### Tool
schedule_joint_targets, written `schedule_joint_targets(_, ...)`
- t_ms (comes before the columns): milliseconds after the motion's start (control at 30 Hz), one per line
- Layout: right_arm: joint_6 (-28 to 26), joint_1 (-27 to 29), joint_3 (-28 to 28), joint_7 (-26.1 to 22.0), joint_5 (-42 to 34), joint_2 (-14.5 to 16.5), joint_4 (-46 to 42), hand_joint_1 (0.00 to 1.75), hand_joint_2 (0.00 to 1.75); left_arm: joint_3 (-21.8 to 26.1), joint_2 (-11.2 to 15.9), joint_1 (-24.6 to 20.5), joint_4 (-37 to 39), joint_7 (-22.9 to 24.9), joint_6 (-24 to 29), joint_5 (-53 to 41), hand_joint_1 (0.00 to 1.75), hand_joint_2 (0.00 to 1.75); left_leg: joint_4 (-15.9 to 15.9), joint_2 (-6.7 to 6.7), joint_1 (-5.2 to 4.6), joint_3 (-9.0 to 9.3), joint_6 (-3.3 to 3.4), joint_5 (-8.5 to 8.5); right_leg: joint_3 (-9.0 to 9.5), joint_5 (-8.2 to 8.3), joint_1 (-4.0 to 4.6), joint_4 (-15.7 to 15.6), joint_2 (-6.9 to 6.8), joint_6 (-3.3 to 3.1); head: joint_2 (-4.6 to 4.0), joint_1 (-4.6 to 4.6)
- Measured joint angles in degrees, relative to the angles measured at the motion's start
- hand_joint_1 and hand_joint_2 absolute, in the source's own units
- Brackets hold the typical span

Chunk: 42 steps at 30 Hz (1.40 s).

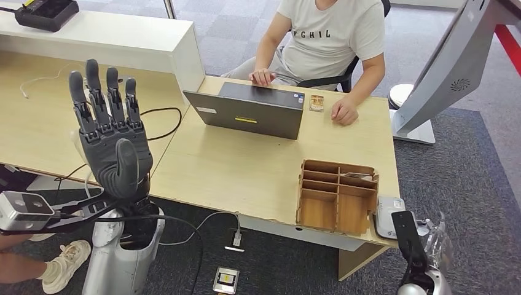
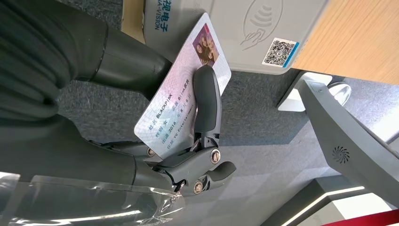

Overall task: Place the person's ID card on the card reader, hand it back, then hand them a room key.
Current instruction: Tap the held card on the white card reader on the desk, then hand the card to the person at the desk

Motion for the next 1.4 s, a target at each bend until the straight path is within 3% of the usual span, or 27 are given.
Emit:
schedule_joint_targets(400, 0.72, -0.87, 0.61, 2.43, 4.59, -0.34, -1.72, 1.75, 1.75, -0.04, -0.04, -0.31, 0.00, 0.00, -0.31, -0.09, 0.00, 1.75, 0.01, -0.01, 0.00, -0.01, 0.00, 0.00, 0.01, 0.00, -0.01, 0.00, 0.00, 0.00, 0.00, 0.00)
schedule_joint_targets(833, 1.26, -2.45, 0.53, 7.80, 16.22, -2.64, -14.10, 1.75, 1.75, -0.02, -0.81, -0.89, 0.32, 0.00, -2.32, -0.03, 0.00, 1.75, 0.01, 0.00, 0.00, -0.01, 0.00, 0.00, 0.00, 0.00, -0.01, 0.00, 0.00, 0.00, 0.00, 0.00)
schedule_joint_targets(1100, 5.48, -7.20, 0.49, 8.46, 21.67, -3.32, -21.74, 1.75, 1.75, -0.22, -1.55, -1.62, 1.82, 0.01, -4.97, 1.16, 0.00, 1.75, 0.01, 0.02, -0.01, 0.00, 0.00, 0.01, 0.00, 0.03, -0.01, 0.00, 0.02, 0.02, 0.00, 0.00)
schedule_joint_targets(1400, 9.61, -14.85, 2.38, 7.15, 23.82, -2.60, -22.45, 1.75, 1.75, -0.50, -3.33, -3.29, 4.52, 0.09, -7.60, 1.62, 0.00, 1.75, 0.01, 0.01, 0.00, -0.04, 0.00, 0.01, 0.00, 0.04, -0.01, 0.01, 0.02, 0.03, 0.00, 0.00)
